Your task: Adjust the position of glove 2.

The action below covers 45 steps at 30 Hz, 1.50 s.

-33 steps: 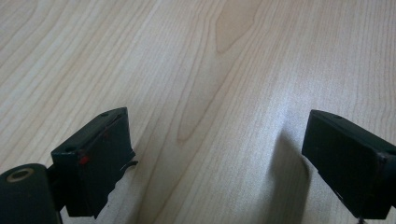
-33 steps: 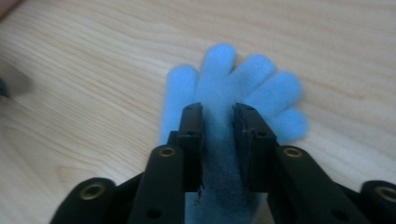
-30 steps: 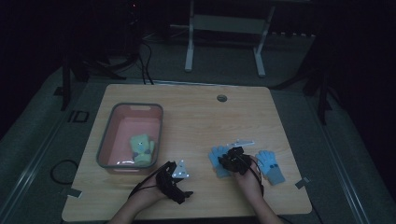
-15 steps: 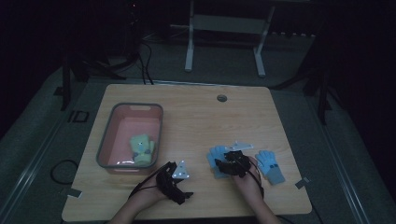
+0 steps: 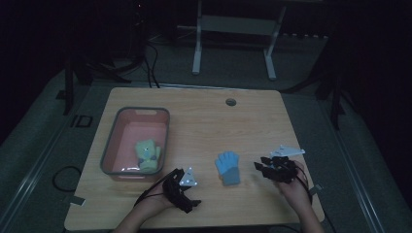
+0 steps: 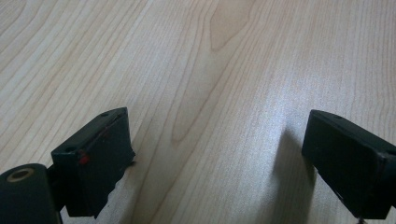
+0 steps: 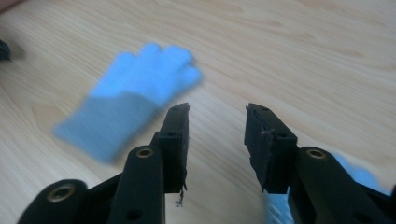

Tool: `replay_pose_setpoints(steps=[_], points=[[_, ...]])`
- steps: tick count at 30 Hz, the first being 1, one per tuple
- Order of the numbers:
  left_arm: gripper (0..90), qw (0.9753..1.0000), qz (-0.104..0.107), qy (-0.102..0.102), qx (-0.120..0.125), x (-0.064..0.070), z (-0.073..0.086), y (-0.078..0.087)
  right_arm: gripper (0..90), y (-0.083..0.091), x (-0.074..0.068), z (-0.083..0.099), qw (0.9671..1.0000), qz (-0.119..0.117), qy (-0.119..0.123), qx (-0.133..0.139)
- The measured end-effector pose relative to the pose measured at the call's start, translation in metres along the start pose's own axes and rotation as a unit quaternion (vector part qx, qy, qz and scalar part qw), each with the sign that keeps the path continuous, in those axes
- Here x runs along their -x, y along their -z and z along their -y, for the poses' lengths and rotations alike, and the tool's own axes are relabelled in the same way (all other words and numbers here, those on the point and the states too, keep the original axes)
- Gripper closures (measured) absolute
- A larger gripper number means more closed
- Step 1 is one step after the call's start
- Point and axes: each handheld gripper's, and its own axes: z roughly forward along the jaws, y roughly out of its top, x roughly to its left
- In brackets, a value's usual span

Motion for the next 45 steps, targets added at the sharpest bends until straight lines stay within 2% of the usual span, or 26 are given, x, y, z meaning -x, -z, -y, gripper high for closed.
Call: replay_pose_setpoints(steps=[1, 5, 10, 13, 18, 20, 23, 26, 29, 31, 33, 35, 37, 39, 45], points=[[8.7, 1.0, 0.001, 0.005, 0.002, 0.0, 0.0, 0.0, 60.8, 0.003, 0.004, 0.003, 1.0, 0.006, 0.0, -0.003], [8.7, 1.0, 0.001, 0.002, 0.002, 0.0, 0.0, 0.0, 61.3, 0.014, 0.02, 0.015, 0.9999, 0.008, 0.003, -0.012], [8.7, 1.0, -0.002, 0.003, 0.003, 0.001, 0.0, -0.001, 62.3, 0.021, 0.031, 0.026, 0.9994, 0.007, 0.018, -0.028], [8.6, 0.9999, -0.004, 0.007, 0.007, 0.0, 0.0, 0.0, 62.2, 0.024, 0.038, 0.032, 0.9993, 0.005, 0.02, -0.03], [7.9, 0.9999, -0.005, 0.007, 0.009, 0.001, 0.0, 0.0, 62.3, 0.022, 0.047, 0.04, 0.9992, 0.009, 0.014, -0.036], [7.2, 0.9999, -0.007, 0.007, 0.009, 0.001, -0.001, 0.0, 61.9, 0.018, 0.051, 0.046, 0.9992, 0.0, 0.003, -0.04], [7.1, 0.9999, -0.009, 0.005, 0.005, 0.001, -0.001, 0.0, 61.6, 0.015, 0.053, 0.051, 0.9991, -0.006, -0.002, -0.041], [7.1, 1.0, -0.006, 0.002, 0.005, 0.001, -0.001, 0.0, 62.4, 0.007, 0.056, 0.058, 0.9988, 0.008, -0.006, -0.048], [7.1, 1.0, -0.003, 0.0, 0.004, 0.002, -0.001, -0.001, 67.8, 0.006, 0.053, 0.061, 0.9991, 0.021, 0.0, -0.038], [7.1, 1.0, -0.003, 0.0, 0.005, 0.002, -0.001, -0.001, 77.6, 0.006, 0.051, 0.062, 0.9991, 0.025, -0.009, -0.034], [7.1, 1.0, -0.003, -0.002, 0.004, 0.002, -0.001, -0.001, 81.6, 0.005, 0.048, 0.062, 0.9988, 0.032, -0.016, -0.033], [7.1, 1.0, -0.003, -0.001, 0.005, 0.002, -0.001, -0.001, 83.4, 0.005, 0.044, 0.062, 0.9984, 0.035, -0.033, -0.029], [7.1, 1.0, -0.003, -0.001, 0.005, 0.002, -0.001, -0.001, 84.1, 0.005, 0.044, 0.062, 0.9983, 0.035, -0.038, -0.026], [7.1, 1.0, -0.003, 0.002, 0.009, 0.002, -0.001, -0.001, 85.6, 0.008, 0.038, 0.058, 0.9968, 0.057, -0.053, -0.018], [7.1, 0.9999, -0.002, 0.002, 0.01, 0.002, -0.001, -0.001, 85.8, 0.02, 0.02, 0.032, 0.9941, 0.079, -0.073, 0.011]])
